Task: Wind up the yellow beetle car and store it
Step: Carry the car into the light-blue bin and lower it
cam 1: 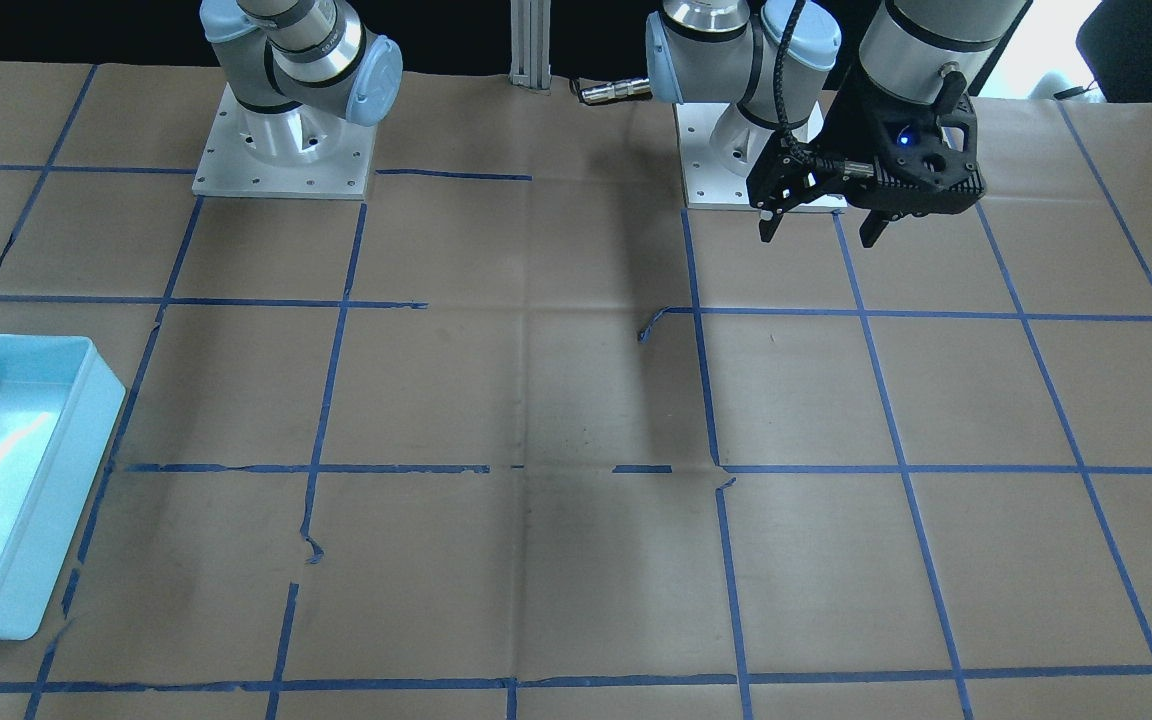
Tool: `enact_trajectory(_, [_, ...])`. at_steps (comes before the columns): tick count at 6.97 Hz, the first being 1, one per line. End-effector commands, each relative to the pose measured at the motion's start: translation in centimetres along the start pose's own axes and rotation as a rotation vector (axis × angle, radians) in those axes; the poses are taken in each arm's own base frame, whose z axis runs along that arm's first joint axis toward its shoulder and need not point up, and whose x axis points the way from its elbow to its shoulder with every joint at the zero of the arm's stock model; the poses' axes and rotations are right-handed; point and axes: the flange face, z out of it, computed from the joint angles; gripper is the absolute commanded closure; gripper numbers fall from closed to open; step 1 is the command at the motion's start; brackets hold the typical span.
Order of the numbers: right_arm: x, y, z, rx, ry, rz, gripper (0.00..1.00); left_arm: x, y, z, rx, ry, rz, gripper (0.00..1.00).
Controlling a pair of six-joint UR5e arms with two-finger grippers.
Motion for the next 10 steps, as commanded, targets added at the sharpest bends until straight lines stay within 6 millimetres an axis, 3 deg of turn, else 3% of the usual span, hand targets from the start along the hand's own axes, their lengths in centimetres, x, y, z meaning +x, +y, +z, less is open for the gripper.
enact_trajectory(1, [2.6, 1.7, 2.7, -0.021, -0.023, 0.164, 0.79, 0.0, 0.0, 0.0, -0.002, 0.0, 0.001, 0.0])
enact_trajectory(3, [6.5, 4.4, 8.3, 0.084, -0.038, 0.228, 0.77, 0.0, 0.0, 0.0, 0.0, 0.0, 0.0, 0.0])
enact_trajectory(5, [5.7, 5.7, 11.7, 0.071, -0.041, 0.143, 0.71, 0.0, 0.0, 0.0, 0.0, 0.002, 0.0, 0.0])
enact_trajectory(6, [5.6, 6.2, 12.3, 0.06, -0.048, 0.13, 0.6, -0.1, 0.0, 0.0, -0.002, 0.0, 0.0, 0.0])
enact_trajectory(7, [5.6, 6.2, 12.4, 0.06, -0.049, 0.102, 0.26, -0.1, 0.0, 0.0, -0.002, 0.0, 0.0, 0.0])
enact_trajectory(8, [5.7, 6.3, 12.5, 0.052, -0.041, 0.058, 0.01, -0.1, 0.0, 0.0, -0.002, 0.0, 0.0, 0.0])
enact_trajectory(10, [5.9, 6.1, 11.5, 0.057, -0.028, 0.056, 0.0, 0.0, -0.1, 0.0, 0.003, 0.004, 0.002, 0.0])
